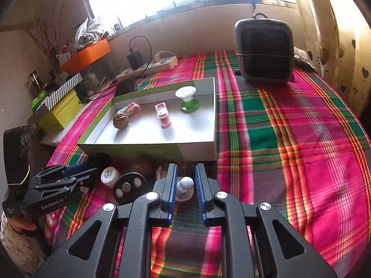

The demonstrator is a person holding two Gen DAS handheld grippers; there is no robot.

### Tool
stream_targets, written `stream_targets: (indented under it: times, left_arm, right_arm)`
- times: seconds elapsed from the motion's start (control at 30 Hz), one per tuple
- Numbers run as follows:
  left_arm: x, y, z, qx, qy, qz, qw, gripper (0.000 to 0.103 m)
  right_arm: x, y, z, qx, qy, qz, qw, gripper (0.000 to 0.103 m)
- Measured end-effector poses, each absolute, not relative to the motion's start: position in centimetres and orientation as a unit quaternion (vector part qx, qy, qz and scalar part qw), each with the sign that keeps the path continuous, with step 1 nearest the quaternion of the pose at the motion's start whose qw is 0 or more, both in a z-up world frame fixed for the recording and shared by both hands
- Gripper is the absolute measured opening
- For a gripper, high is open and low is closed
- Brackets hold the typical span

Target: Organize objects

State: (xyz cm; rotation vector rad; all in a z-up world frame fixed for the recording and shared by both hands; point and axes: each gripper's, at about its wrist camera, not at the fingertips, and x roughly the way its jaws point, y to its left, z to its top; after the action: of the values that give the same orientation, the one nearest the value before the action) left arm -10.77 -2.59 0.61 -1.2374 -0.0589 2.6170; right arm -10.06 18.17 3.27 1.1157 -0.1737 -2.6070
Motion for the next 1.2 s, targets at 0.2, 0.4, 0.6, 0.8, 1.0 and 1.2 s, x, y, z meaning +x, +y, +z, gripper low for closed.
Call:
stream_targets:
  times: [0.2, 0.4, 0.6, 0.8, 1.0, 1.2]
  left_arm:
    - [-10.8, -2.6, 0.6, -0.424, -0.019, 0.897, 0.122, 0.034]
    - [-10.8, -2.6, 0.6, -0.424, -0.018, 0.897, 0.121, 0.034]
    - [-10.8, -2.6, 0.6, -0.424, -0.017, 0.897, 0.121, 0.034]
    - [-10.8, -2.6, 0.6, -0.424, -0.016, 0.897, 0.121, 0.034]
    - [-10.8, -2.5, 0.6, -0.424, -0.016, 0.897, 0.121, 0.034]
    - [-10.8, -2.6, 0.6, -0.424, -0.008, 0.898, 0.118, 0.034]
  right_arm:
    - [-9.7, 18.4, 3.0, 0.389, -0.051, -0.907, 0.15, 0.017]
    - [-9.8, 18.0, 2.8, 0.389, -0.062, -0.903, 0.172, 0.031]
    - [-10.5, 17.3, 2.3, 0.404, -0.045, -0.9, 0.157, 0.044]
    - [-11.0, 17.1, 1.8, 0.417, -0.038, -0.895, 0.153, 0.044]
    - [-11.3, 16.4, 1.7, 0.421, -0.018, -0.895, 0.146, 0.044]
    - [-10.9, 16.0, 1.9, 0.417, 0.0, -0.896, 0.15, 0.033]
